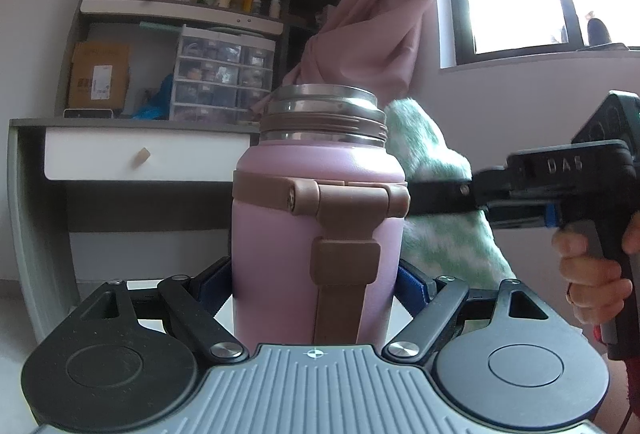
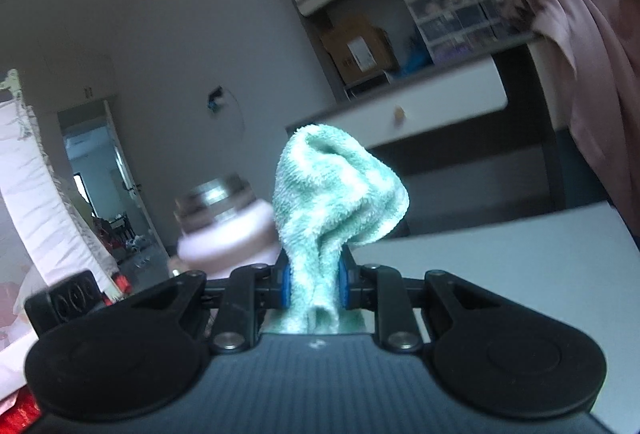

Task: Clean container
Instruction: 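Sweep the towel along the bottle side with the right gripper, then wipe the bottle side again with the towel in the right gripper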

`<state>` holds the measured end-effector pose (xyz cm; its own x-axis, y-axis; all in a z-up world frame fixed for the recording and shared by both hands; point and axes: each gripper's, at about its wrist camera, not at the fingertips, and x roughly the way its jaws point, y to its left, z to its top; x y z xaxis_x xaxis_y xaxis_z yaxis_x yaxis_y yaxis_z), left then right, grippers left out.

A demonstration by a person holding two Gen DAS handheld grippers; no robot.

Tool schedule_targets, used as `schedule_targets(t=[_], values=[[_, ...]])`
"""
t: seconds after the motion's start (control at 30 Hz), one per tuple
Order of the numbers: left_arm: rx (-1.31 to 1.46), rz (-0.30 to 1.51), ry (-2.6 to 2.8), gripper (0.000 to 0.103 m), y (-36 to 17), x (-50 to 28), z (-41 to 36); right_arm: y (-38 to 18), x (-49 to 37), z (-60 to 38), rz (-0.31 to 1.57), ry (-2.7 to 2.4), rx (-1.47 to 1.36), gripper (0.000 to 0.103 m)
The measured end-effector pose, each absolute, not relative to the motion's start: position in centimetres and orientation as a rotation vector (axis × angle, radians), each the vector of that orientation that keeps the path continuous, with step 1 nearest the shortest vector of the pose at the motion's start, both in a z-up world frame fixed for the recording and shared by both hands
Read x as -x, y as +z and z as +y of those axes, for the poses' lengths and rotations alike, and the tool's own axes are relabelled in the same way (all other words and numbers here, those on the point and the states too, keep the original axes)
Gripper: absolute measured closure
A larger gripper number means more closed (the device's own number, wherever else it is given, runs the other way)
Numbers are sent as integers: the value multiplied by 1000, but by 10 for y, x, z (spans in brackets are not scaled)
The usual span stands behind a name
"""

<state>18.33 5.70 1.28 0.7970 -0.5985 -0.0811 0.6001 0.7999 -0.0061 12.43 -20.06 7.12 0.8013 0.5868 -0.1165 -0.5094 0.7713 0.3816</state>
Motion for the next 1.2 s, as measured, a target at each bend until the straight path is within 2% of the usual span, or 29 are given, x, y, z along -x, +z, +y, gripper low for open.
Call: schedule_targets(t=[0.5, 1.2], values=[[-19, 80, -647, 20, 10, -182, 58, 49, -141, -204, 307, 623, -447, 81], [-8, 84, -646, 20, 13, -177, 56, 11, -146, -198, 446, 585, -446, 81]])
